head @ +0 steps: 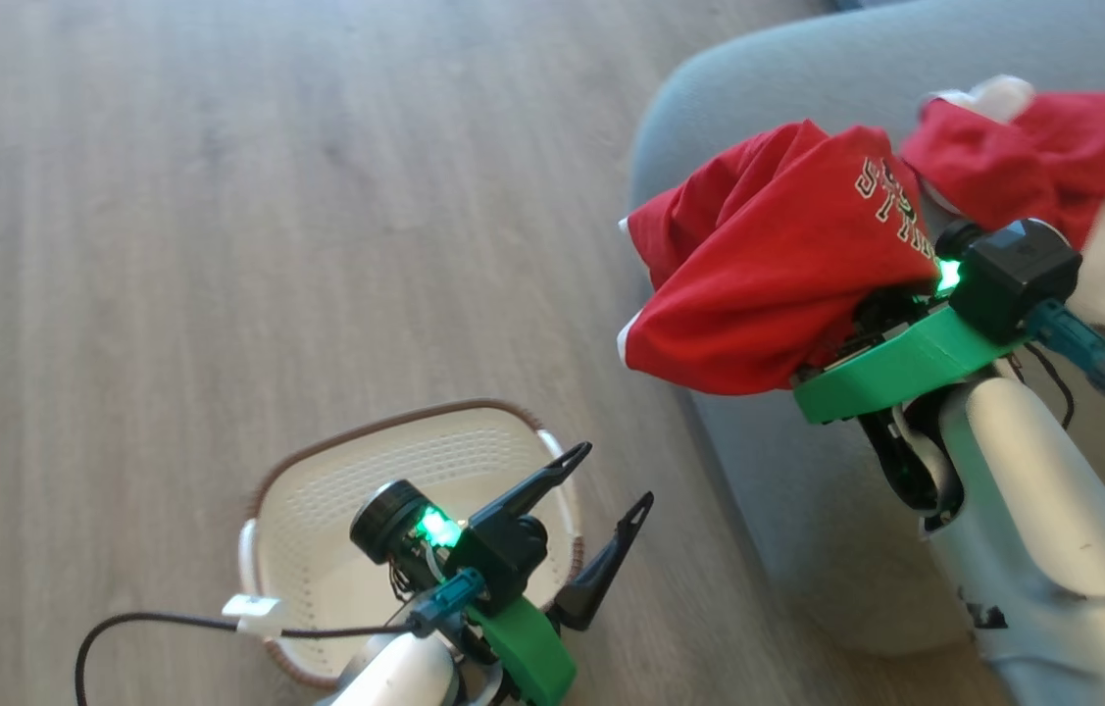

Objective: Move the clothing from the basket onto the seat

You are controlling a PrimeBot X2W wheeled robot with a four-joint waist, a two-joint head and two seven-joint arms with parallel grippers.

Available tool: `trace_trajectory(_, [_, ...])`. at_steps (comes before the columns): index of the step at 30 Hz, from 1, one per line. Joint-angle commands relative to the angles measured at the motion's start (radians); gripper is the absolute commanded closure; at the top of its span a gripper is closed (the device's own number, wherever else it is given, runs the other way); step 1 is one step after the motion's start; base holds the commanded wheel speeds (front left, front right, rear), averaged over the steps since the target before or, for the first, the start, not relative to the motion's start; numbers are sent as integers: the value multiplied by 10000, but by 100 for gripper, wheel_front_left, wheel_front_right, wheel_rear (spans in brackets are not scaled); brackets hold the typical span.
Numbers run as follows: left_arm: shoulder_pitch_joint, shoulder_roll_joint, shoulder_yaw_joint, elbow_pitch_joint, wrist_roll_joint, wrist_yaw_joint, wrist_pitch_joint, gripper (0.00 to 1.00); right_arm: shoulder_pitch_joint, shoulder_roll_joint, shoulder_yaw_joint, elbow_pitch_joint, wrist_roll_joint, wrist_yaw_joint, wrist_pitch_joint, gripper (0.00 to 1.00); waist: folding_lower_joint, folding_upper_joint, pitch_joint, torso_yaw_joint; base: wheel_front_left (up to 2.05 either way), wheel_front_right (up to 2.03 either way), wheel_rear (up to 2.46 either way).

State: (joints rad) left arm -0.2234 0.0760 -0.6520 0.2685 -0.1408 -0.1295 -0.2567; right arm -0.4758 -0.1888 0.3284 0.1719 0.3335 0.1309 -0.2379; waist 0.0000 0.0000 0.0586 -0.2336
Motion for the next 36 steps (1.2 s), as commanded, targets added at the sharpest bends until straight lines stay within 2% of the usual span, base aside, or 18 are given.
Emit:
trace_trajectory(1, [-479, 100, 292, -396, 24, -11, -51, 0, -211, 69, -16, -400, -103, -2, -54, 100, 0, 0, 287, -729, 0, 0, 0])
trace_trajectory(7, [-526, 183, 249, -444, 36, -11, -51, 0, -85, 79, -282, -455, -322, -2, -90, 100, 0, 0, 430, -1704, 0, 0, 0])
trace_trajectory(18, [-469, 188, 243, -558, 119, -11, -51, 0, 459, 342, -1048, -785, -872, -2, -137, 100, 0, 0, 625, -3022, 0, 0, 0])
trace_trajectory(28, [-1056, 347, -1038, -587, -134, -11, -51, 0, 1369, 805, -2190, -1532, -1478, -2, -193, 100, 0, 0, 1096, -3241, 0, 0, 0])
trace_trajectory(36, [-1006, 478, -1091, -579, -189, -11, -51, 0, 1456, 788, -2456, -1334, -1575, -2, -200, 100, 0, 0, 1063, -3198, 0, 0, 0])
